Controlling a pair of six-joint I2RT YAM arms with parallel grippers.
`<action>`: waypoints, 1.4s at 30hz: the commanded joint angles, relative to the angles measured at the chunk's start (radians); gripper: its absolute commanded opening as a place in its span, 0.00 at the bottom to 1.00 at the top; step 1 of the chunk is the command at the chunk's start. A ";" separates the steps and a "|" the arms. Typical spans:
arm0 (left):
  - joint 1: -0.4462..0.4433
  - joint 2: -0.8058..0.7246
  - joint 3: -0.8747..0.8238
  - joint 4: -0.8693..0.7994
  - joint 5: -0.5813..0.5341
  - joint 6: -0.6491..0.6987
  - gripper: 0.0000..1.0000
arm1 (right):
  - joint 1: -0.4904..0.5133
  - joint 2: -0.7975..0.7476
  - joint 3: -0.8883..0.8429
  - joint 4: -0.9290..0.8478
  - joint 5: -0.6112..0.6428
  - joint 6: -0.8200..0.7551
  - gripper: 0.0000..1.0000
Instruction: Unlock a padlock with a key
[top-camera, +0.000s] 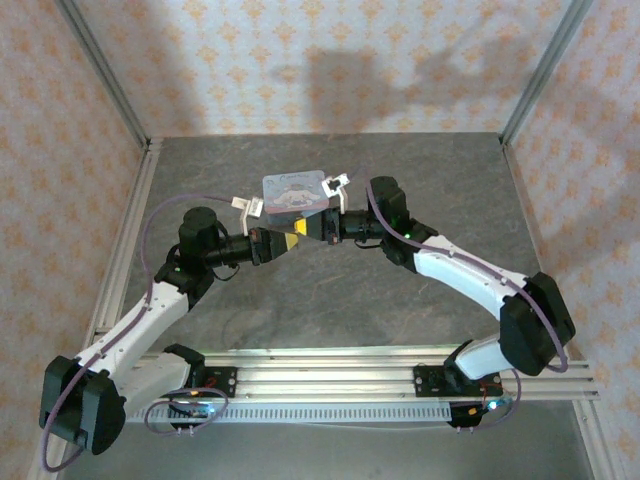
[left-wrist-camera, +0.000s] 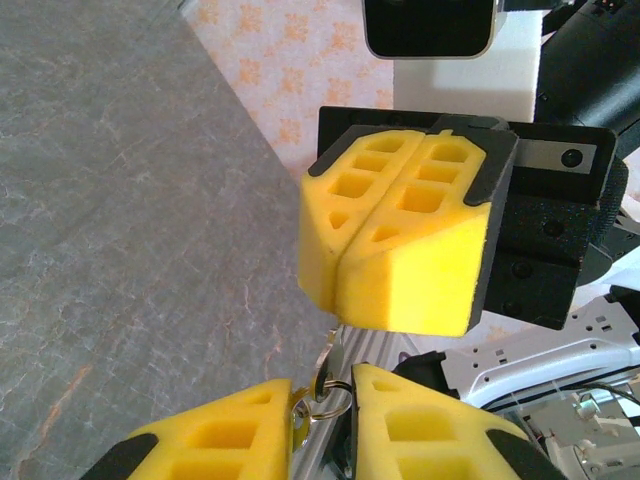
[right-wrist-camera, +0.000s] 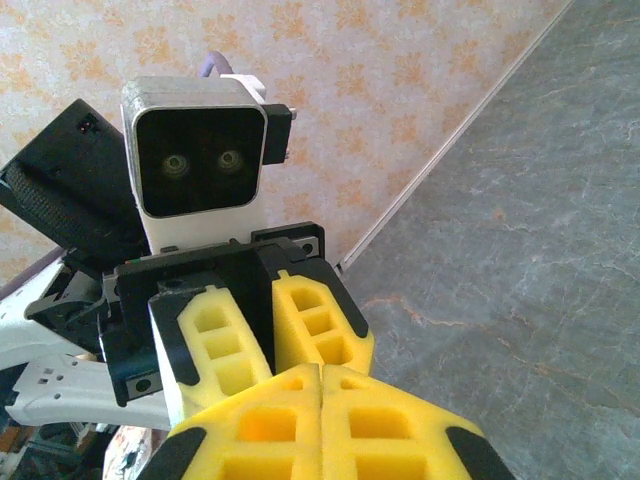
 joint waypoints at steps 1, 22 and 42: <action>0.002 -0.017 0.024 0.003 -0.003 0.003 0.17 | 0.003 -0.045 -0.018 0.055 0.023 -0.013 0.00; 0.004 -0.049 0.016 0.028 -0.008 -0.024 0.26 | 0.006 -0.024 -0.038 0.143 -0.012 0.040 0.00; 0.004 -0.032 0.012 0.088 -0.002 -0.055 0.23 | 0.017 -0.010 -0.031 0.147 -0.021 0.043 0.00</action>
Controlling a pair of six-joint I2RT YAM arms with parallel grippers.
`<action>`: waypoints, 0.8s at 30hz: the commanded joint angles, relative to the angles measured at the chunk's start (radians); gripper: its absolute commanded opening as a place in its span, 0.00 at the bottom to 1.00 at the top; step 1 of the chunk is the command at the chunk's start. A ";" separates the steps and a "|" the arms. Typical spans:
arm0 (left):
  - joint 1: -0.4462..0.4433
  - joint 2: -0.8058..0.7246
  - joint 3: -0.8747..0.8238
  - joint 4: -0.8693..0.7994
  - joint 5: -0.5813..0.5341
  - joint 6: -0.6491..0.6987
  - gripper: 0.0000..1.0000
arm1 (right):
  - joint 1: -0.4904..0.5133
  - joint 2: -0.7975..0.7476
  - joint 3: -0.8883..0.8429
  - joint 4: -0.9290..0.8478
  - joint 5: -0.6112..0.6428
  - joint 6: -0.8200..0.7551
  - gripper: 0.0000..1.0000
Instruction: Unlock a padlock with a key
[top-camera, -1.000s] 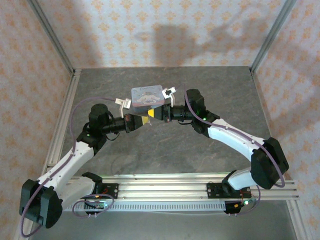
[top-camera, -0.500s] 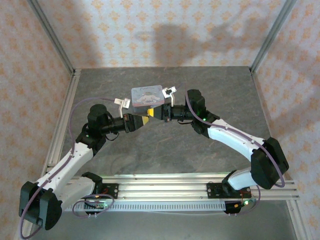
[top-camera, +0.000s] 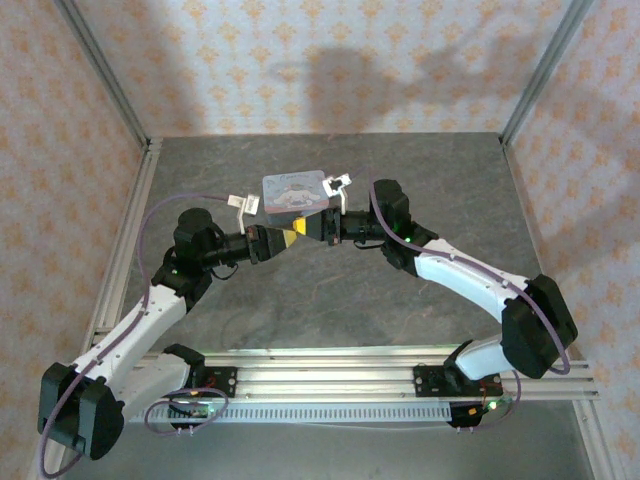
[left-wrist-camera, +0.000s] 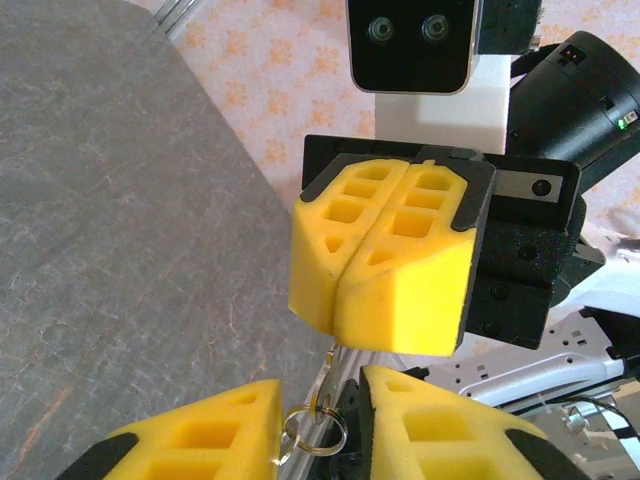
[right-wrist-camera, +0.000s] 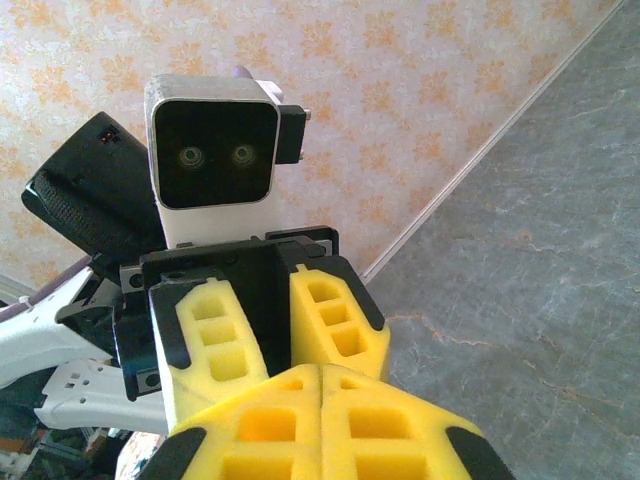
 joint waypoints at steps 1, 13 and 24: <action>0.003 0.001 0.011 0.045 0.008 -0.002 0.20 | 0.006 0.003 -0.004 0.051 -0.015 -0.002 0.00; 0.004 -0.015 0.010 -0.009 0.004 0.037 0.00 | 0.005 0.007 -0.010 0.064 0.007 0.004 0.00; 0.031 -0.049 0.026 -0.179 -0.081 0.173 0.00 | -0.004 -0.029 0.010 -0.089 0.135 -0.054 0.31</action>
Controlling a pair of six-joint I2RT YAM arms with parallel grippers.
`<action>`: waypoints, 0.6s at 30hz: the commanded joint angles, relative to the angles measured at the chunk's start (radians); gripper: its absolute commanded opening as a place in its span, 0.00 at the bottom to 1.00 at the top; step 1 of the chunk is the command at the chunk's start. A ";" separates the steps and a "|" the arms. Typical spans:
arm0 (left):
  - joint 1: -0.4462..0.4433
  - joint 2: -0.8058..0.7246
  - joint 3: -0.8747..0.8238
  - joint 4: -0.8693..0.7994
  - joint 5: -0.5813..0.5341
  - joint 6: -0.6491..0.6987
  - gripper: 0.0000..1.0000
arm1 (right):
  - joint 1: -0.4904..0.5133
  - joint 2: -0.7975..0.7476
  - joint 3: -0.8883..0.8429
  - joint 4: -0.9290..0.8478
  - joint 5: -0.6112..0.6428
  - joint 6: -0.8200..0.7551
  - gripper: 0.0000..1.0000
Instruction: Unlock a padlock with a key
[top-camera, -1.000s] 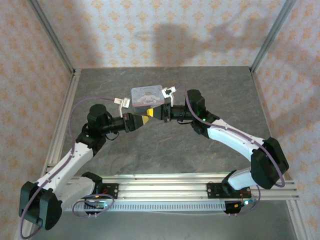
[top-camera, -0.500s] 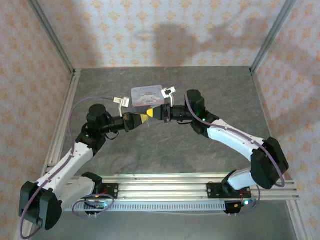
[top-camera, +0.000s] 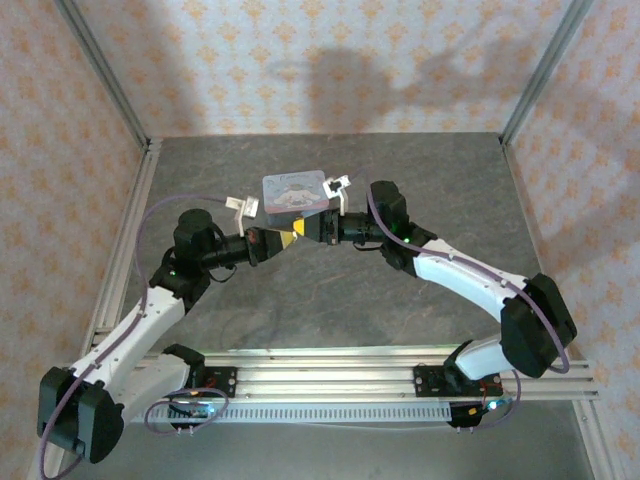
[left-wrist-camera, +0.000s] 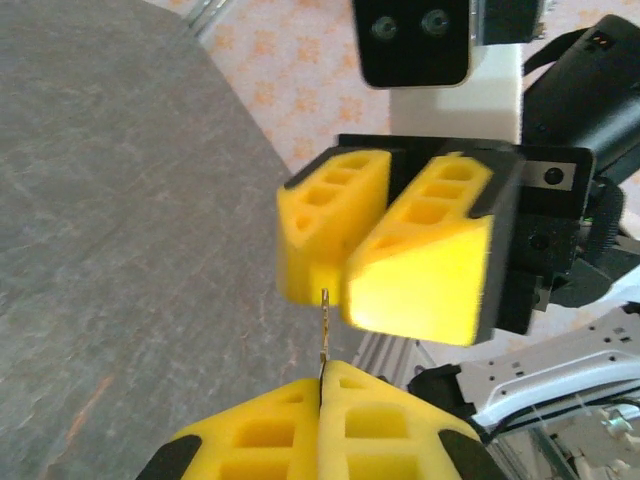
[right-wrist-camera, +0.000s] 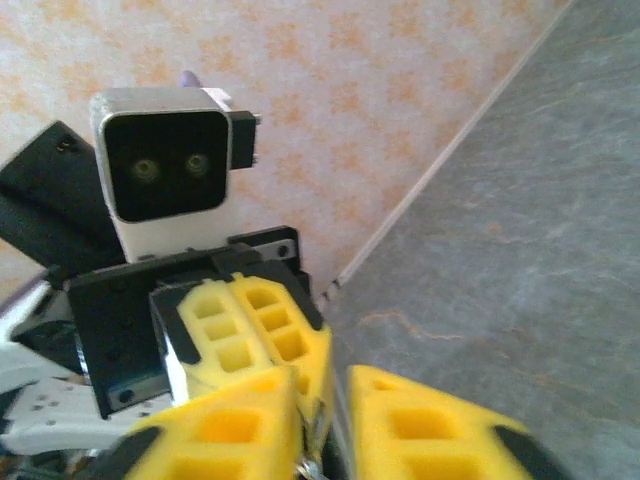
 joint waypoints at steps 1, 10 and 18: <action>0.025 -0.026 0.025 -0.095 -0.041 0.089 0.00 | -0.014 -0.040 0.019 -0.059 0.074 -0.044 0.36; 0.049 -0.025 0.042 -0.200 -0.092 0.164 0.00 | -0.075 -0.038 0.086 -0.275 0.255 -0.086 0.48; 0.060 0.003 0.092 -0.288 -0.157 0.241 0.00 | -0.115 0.127 0.246 -0.484 0.404 -0.060 0.53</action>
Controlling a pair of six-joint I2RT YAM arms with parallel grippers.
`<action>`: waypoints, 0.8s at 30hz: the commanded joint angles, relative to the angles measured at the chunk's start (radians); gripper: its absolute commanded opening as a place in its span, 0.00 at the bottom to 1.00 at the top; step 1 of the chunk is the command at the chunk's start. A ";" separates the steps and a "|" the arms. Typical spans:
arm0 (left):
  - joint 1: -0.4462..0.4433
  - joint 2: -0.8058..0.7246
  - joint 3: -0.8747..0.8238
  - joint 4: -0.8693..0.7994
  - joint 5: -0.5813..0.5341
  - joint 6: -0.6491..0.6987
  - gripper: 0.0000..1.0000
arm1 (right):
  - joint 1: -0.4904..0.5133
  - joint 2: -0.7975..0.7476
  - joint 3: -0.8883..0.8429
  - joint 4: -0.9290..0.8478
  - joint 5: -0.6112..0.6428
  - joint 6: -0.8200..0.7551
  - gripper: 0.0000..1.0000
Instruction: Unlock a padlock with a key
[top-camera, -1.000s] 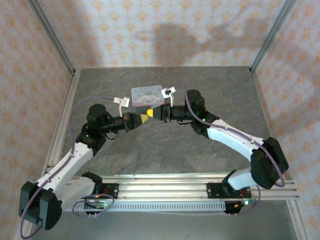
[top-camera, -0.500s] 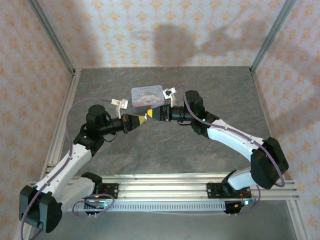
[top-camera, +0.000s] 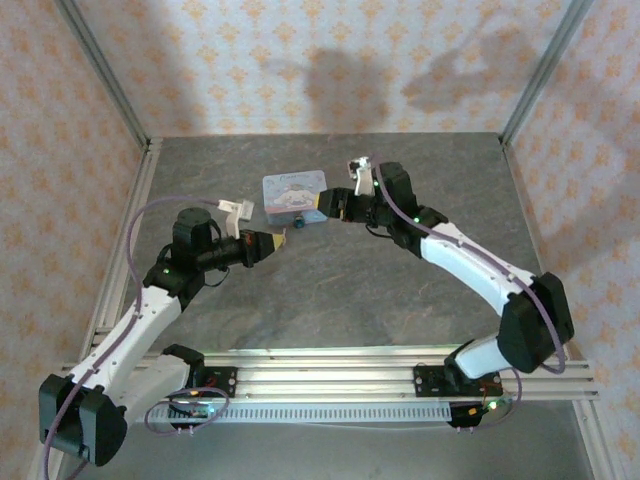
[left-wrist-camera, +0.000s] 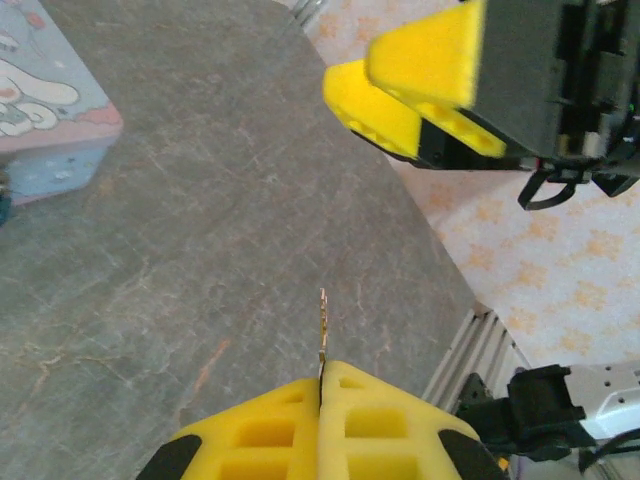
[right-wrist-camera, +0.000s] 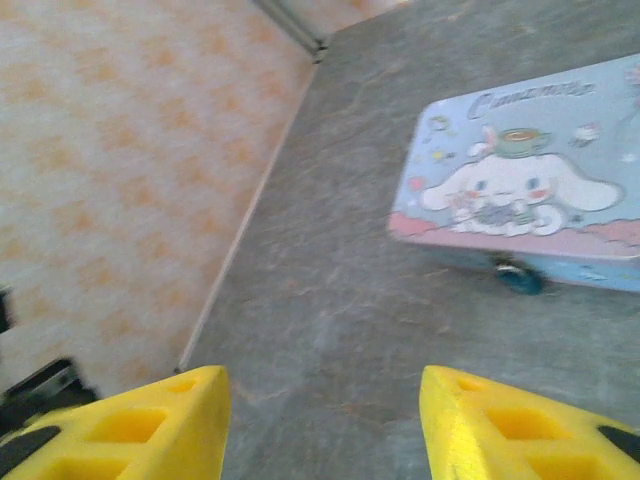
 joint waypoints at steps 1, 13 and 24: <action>0.014 0.019 0.052 -0.055 -0.043 0.066 0.00 | -0.014 0.093 0.086 -0.128 0.070 0.003 0.53; 0.027 0.112 0.117 -0.011 0.149 0.082 0.00 | 0.028 0.130 0.044 0.272 -0.479 0.096 0.54; 0.028 0.123 0.123 0.034 0.219 0.051 0.00 | 0.071 0.096 0.015 0.243 -0.537 0.061 0.50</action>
